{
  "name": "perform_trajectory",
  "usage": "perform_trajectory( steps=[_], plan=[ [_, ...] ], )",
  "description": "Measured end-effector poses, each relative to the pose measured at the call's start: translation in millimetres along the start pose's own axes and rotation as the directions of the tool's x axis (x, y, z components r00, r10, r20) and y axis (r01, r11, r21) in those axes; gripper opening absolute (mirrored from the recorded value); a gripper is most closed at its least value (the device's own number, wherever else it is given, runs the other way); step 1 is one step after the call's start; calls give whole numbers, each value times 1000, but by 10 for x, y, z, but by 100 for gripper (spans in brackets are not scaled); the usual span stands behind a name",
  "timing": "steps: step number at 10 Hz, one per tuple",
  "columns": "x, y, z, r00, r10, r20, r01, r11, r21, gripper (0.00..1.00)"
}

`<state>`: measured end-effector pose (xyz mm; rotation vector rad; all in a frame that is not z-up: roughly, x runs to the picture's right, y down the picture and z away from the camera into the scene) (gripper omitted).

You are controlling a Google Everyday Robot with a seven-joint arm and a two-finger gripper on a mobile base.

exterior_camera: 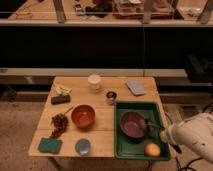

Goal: Wipe purple bowl with brush

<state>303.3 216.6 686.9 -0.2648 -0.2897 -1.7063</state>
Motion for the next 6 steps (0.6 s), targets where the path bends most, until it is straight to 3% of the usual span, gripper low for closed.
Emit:
perform_trajectory(
  steps=[4,6],
  plan=[
    [250,-104,149,1000,9,-4,-9,1000,-8,0],
    [359,-470,232,1000,-16,-1,16,1000,15,0]
  ],
)
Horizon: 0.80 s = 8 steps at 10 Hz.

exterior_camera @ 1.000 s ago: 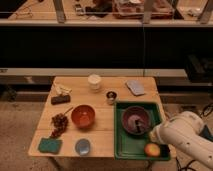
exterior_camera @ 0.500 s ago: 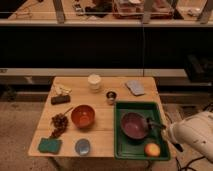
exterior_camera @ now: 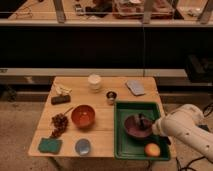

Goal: Wipe purple bowl with brush

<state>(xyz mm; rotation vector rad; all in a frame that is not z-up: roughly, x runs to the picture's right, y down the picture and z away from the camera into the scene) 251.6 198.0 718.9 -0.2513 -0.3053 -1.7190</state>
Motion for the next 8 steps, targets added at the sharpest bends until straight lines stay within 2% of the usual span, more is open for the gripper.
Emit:
perform_trajectory(
  steps=[2,4,6,8],
  plan=[
    [-51,-173,-26,999,-36,6,35,999,20,0],
    [-270,-188,-167,998,-68,11,68,997,29,0],
    [-445,-9,-304,998,-67,12,67,998,16,0],
    [-486,232,-355,999,-48,10,48,999,-6,0]
  ],
)
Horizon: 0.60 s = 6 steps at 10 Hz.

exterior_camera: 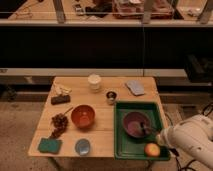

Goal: Wipe purple bowl with brush

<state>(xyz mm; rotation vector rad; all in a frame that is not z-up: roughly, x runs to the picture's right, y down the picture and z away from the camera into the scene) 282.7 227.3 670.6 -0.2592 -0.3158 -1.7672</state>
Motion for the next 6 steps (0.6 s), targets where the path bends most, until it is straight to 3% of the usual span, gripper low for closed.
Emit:
perform_trajectory(
  steps=[3,6],
  plan=[
    [83,211,74,999,44,-9,-44,999,-27,0],
    [397,43,287,998,57,-16,-58,998,-30,0]
  ],
)
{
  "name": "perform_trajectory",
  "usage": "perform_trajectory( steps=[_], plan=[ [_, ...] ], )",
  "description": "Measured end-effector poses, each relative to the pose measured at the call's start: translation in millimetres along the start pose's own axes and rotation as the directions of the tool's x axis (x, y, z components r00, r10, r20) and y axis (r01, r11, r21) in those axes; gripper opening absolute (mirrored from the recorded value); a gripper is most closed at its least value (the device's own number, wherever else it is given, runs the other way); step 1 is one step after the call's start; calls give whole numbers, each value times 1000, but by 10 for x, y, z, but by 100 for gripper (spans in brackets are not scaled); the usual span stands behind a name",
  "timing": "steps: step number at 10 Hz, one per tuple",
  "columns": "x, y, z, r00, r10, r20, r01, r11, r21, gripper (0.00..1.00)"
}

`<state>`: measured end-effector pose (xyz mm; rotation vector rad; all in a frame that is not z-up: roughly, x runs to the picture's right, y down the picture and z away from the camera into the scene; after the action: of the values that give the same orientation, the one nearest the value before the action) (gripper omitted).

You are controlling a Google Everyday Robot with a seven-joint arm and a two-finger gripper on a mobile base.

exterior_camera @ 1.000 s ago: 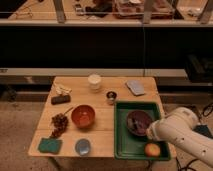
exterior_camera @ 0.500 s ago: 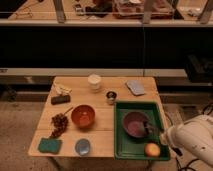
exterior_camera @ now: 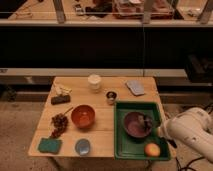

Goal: Wipe purple bowl with brush

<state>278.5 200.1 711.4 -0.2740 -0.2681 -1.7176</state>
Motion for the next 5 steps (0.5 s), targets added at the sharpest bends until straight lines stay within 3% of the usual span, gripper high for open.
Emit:
perform_trajectory(
  steps=[3,5],
  plan=[
    [69,-284,30,1000,-19,-8,19,999,28,0],
    [-24,-375,-54,999,-51,-11,52,997,50,0]
  ],
)
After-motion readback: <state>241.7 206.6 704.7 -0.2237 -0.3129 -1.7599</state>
